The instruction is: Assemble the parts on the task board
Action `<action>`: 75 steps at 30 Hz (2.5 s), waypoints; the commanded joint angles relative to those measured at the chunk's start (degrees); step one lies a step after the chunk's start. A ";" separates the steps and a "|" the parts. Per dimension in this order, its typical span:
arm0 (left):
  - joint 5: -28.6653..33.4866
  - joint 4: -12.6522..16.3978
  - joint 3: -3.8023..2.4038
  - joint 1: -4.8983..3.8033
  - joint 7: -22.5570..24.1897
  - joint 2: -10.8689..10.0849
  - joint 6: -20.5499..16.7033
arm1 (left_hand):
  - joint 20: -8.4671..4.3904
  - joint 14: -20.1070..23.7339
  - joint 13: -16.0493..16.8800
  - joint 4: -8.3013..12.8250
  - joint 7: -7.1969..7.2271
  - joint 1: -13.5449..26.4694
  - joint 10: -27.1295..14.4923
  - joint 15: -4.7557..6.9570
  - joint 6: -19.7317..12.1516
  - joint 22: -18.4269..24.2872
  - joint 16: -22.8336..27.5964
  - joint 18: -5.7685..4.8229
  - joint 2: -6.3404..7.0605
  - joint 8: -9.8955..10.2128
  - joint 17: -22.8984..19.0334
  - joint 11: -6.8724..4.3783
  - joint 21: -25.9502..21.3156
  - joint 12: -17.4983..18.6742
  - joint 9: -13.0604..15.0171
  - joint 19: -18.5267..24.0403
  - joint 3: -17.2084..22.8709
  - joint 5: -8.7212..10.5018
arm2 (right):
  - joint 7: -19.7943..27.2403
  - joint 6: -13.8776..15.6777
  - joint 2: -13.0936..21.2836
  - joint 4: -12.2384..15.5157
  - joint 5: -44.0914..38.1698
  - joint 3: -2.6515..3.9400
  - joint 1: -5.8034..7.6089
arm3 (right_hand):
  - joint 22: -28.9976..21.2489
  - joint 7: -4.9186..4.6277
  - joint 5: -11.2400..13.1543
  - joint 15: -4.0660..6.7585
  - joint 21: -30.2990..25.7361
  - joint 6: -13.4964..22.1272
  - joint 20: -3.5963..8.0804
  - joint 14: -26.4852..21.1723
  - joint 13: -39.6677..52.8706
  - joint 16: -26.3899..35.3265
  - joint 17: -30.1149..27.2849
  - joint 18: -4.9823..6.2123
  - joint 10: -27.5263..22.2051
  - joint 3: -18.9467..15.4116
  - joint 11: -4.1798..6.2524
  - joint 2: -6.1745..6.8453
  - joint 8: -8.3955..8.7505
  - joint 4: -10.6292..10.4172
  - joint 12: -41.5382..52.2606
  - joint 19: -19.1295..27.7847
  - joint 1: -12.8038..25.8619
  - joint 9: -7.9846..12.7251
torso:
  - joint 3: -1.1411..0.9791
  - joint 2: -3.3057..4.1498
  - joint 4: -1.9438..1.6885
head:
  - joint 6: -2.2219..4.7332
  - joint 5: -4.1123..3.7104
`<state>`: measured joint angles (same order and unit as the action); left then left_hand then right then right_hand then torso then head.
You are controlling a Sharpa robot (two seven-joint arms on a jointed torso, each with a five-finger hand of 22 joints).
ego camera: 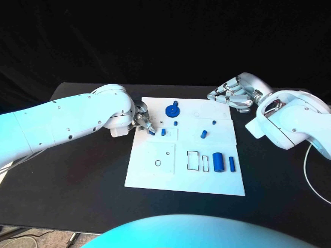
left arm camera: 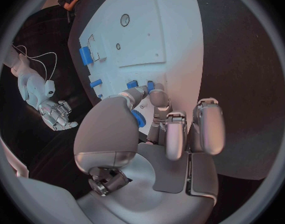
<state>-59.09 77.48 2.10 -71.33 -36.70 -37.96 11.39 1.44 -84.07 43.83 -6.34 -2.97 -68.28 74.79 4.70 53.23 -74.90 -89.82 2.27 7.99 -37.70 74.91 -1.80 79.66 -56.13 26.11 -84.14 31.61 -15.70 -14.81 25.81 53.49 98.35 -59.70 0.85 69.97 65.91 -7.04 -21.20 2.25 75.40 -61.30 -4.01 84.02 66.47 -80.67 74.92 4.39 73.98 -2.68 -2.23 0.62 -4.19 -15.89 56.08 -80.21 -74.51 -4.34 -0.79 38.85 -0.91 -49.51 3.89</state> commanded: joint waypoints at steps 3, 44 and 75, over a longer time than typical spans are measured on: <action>-0.16 -0.37 0.29 0.39 -1.38 0.83 2.23 | -0.39 -5.93 0.23 7.31 0.44 0.44 0.58 0.34 0.18 -9.56 -0.18 -0.03 -0.53 -0.20 15.09 -0.02 0.36 -0.44 -0.02 -3.31 7.61 -0.17 | 0.36 -0.61 -0.08 0.15 -0.27 0.00 -0.04 | -0.09 0.03 -0.22 -0.15 -0.21 0.16 0.17 3.95 -0.08 0.30 6.25 0.60 -0.42 -0.40 0.05 0.08 0.04 -0.03 0.07 0.39 -0.48 -0.08 | -0.01 0.05 0.03 | -0.09 -0.04; -0.34 -1.13 -0.04 0.39 -4.08 1.34 0.02 | -1.02 -5.93 5.77 -2.32 1.88 10.21 3.07 1.16 6.15 -11.58 -0.18 -0.69 -0.36 2.84 15.09 -1.03 3.18 -3.69 -3.34 -4.03 -15.22 0.55 | 0.74 -0.92 -0.02 0.51 -0.11 0.00 -0.04 | -0.20 0.00 -0.50 -0.16 -0.30 0.17 0.17 3.96 -0.16 0.29 6.27 0.62 -0.46 -0.82 0.02 0.06 0.05 -0.26 -0.01 0.43 -0.45 -0.07 | -0.01 0.02 0.06 | -0.35 -0.34; 1.47 -1.45 -0.28 0.14 30.67 1.69 -19.95 | 4.91 16.67 -20.89 -2.81 -5.91 -14.26 -24.01 -5.19 -9.71 23.25 41.20 8.46 -5.55 10.53 -33.01 6.79 -58.66 24.95 -11.29 14.66 -24.07 8.35 | 0.65 -1.00 -0.14 0.18 -0.05 -0.01 -0.05 | -0.24 0.00 -0.60 -0.18 -0.34 0.20 0.15 3.95 -0.24 0.37 6.20 0.62 -0.52 -1.03 0.02 -0.02 0.06 -0.38 -0.11 0.46 -0.38 -0.06 | 0.03 0.04 0.06 | 0.43 -1.15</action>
<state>-50.59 76.22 1.79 -71.23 -18.09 -36.69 -5.92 6.35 -67.26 23.52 -9.34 -9.15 -81.86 50.80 -0.52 43.48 -51.99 -48.95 10.30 2.66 -27.45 42.25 5.15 21.28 -31.84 15.09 -69.26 7.10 -7.53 -14.61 25.45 53.43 98.55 -59.57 0.85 69.95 65.76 -7.04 -21.51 2.25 75.40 -61.31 -3.81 84.02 66.27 -80.67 74.93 4.40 73.98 -3.41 -2.23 0.62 -4.19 -16.30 56.08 -80.00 -74.51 -4.33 -0.81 38.84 -0.91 -49.29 2.88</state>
